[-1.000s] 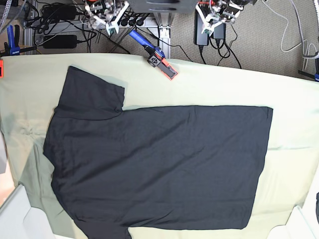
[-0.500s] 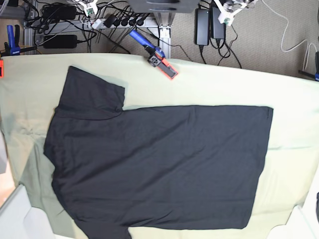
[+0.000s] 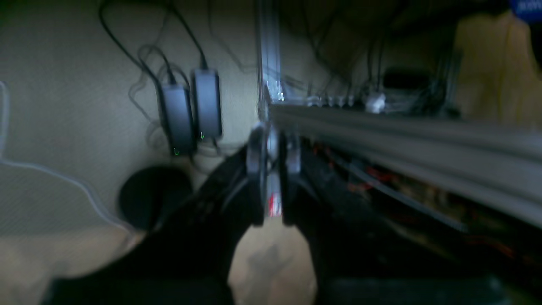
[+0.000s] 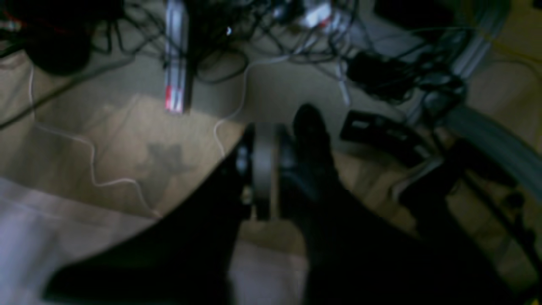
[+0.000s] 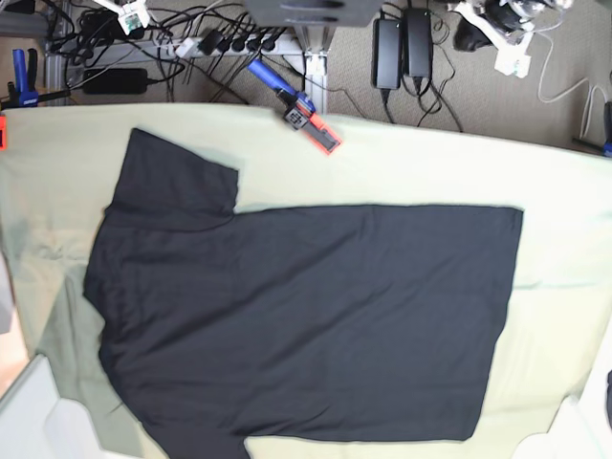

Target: Fold the T-shirt properly

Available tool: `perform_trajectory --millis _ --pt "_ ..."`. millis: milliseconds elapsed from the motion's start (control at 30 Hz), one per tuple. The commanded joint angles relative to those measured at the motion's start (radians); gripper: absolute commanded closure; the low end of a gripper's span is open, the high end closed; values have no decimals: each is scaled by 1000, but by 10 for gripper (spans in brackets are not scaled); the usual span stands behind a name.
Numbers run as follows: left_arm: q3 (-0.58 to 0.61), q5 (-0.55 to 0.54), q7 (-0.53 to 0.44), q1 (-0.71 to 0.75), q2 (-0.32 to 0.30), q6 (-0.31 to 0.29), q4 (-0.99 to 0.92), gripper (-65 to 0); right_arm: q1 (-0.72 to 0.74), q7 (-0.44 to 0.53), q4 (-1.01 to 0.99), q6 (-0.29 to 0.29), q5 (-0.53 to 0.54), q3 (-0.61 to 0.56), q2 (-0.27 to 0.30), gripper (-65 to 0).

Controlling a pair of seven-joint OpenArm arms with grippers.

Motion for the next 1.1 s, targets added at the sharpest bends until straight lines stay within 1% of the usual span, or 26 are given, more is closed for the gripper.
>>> perform_trajectory --millis 0,67,100,133,200,267,367,500,633,667,767,900,1067 --pt "-29 -30 9 30 -7 -14 45 -61 -31 -4 54 31 23 28 12 -128" --pt "-82 -77 60 56 -7 -15 109 -79 -53 -44 130 31 81 78 11 -226" --pt "-107 -96 87 64 -7 -15 138 -105 -59 -63 166 32 110 105 11 -256" --pt "-132 -112 119 68 -7 -15 164 -132 -60 -82 200 32 138 131 11 -271" --pt "-174 -146 171 68 -18 -16 206 -190 -58 -111 265 35 193 184 12 -272" --pt "-208 -163 189 68 -36 -22 233 -230 -56 -116 333 35 240 235 13 -272" --pt "-245 -171 191 76 -64 -32 251 -231 -40 -116 431 35 329 315 13 -272" --pt "-272 -169 196 80 -85 -34 253 -231 52 -118 478 34 447 402 14 -276" --pt "-273 -169 207 82 -99 -34 253 -231 172 -127 448 29 465 407 10 -342" --pt "-273 -169 206 85 -102 -34 253 -231 202 -127 434 26 465 407 7 -347" --pt "-273 -169 206 94 -110 -34 253 -231 283 -127 378 26 468 407 -6 -347" --pt "-273 -168 206 107 -110 -34 253 -230 378 -129 276 26 504 407 -20 -347" --pt "-273 -161 206 121 -109 -33 253 -231 470 -146 154 27 536 407 -67 -347"
